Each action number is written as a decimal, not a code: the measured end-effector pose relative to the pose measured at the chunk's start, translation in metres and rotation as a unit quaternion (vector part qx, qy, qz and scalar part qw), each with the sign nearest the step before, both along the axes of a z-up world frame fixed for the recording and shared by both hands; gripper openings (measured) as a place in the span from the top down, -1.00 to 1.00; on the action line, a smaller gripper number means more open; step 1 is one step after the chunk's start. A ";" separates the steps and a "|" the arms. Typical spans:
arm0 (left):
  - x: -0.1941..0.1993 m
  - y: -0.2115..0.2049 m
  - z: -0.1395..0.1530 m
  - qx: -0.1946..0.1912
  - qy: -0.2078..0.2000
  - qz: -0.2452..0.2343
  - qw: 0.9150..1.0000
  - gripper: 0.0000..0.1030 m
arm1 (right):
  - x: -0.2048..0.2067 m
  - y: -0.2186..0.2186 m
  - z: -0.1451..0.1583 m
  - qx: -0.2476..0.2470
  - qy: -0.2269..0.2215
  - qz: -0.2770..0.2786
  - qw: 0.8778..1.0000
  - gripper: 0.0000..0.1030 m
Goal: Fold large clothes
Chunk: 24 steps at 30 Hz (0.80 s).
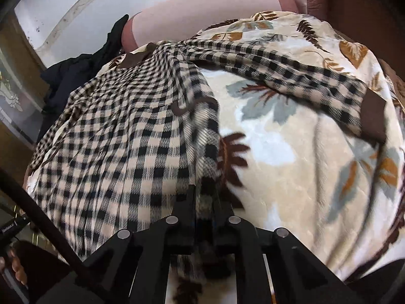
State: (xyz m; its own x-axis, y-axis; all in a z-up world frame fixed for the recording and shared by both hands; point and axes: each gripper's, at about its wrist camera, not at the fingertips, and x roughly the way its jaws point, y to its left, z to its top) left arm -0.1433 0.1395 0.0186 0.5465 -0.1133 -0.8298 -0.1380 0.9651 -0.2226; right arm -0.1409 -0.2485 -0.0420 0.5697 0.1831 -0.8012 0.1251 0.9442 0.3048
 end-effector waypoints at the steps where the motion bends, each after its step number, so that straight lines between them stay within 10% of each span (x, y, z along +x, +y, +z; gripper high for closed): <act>1: -0.005 0.002 0.000 0.003 -0.001 0.002 1.000 0.93 | -0.006 -0.001 -0.001 -0.001 0.004 0.001 1.000 0.82; 15: -0.030 -0.006 0.024 0.012 -0.039 -0.028 0.999 0.93 | -0.036 -0.031 0.013 0.020 -0.002 -0.020 1.000 0.71; 24: 0.020 -0.052 0.044 0.029 -0.091 -0.061 0.994 0.11 | -0.022 -0.081 0.022 0.012 -0.015 -0.095 0.995 0.47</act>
State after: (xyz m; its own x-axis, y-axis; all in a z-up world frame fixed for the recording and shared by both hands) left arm -0.1232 0.0876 0.0628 0.6725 -0.1430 -0.7262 0.0188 0.9841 -0.1764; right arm -0.1624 -0.3297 -0.0199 0.6188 0.0889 -0.7805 0.2910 0.8969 0.3329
